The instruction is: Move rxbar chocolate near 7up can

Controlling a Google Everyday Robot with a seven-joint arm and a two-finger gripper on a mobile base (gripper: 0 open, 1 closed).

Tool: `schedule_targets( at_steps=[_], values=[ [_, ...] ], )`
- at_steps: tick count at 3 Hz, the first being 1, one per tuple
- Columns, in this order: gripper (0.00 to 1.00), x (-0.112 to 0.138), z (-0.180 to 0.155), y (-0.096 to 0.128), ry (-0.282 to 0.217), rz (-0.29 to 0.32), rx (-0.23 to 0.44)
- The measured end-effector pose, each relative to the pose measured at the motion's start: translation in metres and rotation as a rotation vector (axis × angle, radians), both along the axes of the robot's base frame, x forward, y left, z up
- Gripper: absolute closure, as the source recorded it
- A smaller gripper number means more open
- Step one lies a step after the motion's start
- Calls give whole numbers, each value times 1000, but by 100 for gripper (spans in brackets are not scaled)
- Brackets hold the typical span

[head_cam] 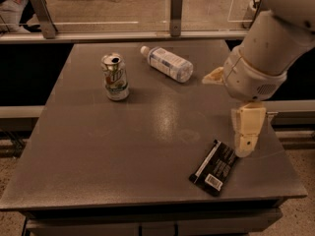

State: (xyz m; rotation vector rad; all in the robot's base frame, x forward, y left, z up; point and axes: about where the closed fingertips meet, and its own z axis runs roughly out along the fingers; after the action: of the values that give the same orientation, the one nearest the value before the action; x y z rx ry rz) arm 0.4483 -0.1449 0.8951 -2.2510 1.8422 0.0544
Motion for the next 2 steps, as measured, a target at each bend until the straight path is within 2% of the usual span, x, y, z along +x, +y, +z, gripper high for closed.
schedule_targets(
  at_steps=[1, 2],
  values=[
    [0, -2, -24, 17, -6, 176, -6],
    [0, -6, -40, 16, -40, 322, 16]
  ],
)
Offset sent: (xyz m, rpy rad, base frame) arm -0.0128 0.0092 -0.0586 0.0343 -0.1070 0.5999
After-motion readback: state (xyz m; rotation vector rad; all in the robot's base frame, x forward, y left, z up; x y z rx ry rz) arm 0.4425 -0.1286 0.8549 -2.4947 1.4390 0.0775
